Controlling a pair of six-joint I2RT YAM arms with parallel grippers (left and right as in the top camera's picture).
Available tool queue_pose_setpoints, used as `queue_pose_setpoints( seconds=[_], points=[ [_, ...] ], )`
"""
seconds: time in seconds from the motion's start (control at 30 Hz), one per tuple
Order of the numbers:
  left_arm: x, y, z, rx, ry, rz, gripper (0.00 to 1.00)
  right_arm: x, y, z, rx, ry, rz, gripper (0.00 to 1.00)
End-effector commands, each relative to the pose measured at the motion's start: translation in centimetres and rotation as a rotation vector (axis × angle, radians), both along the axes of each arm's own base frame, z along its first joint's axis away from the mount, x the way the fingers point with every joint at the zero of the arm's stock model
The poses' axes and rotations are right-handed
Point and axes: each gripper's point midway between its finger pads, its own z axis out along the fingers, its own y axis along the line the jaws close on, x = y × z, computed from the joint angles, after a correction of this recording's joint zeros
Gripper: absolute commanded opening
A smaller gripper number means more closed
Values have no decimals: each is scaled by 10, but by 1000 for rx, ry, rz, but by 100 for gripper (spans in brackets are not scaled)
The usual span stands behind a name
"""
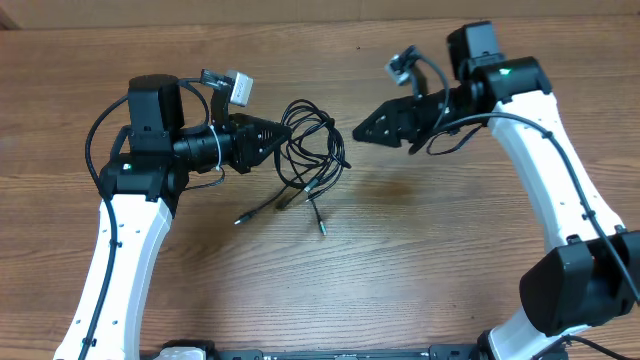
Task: Untangle cables
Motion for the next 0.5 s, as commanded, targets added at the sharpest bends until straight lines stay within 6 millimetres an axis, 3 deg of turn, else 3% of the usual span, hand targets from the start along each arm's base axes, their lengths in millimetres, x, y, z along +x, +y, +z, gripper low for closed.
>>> queue_pose_setpoints(
  seconds=[0.0,0.17,0.27,0.37,0.47],
  points=[
    [-6,-3,11,-19,-42,-34,27,-10,21,4,7,-39,72,69],
    [4,9,-5,65,-10,59,26,-11,21,-8,-74,-46,65,69],
    [9,22,-23,150,40,144,26,-5,14,-16,-139,-24,13,77],
    [7,34,-41,221,109,206,31,3,1,-28,-237,-7,-60,79],
    [0,30,-50,232,161,189,32,16,-24,-45,-394,49,-231,79]
  ],
)
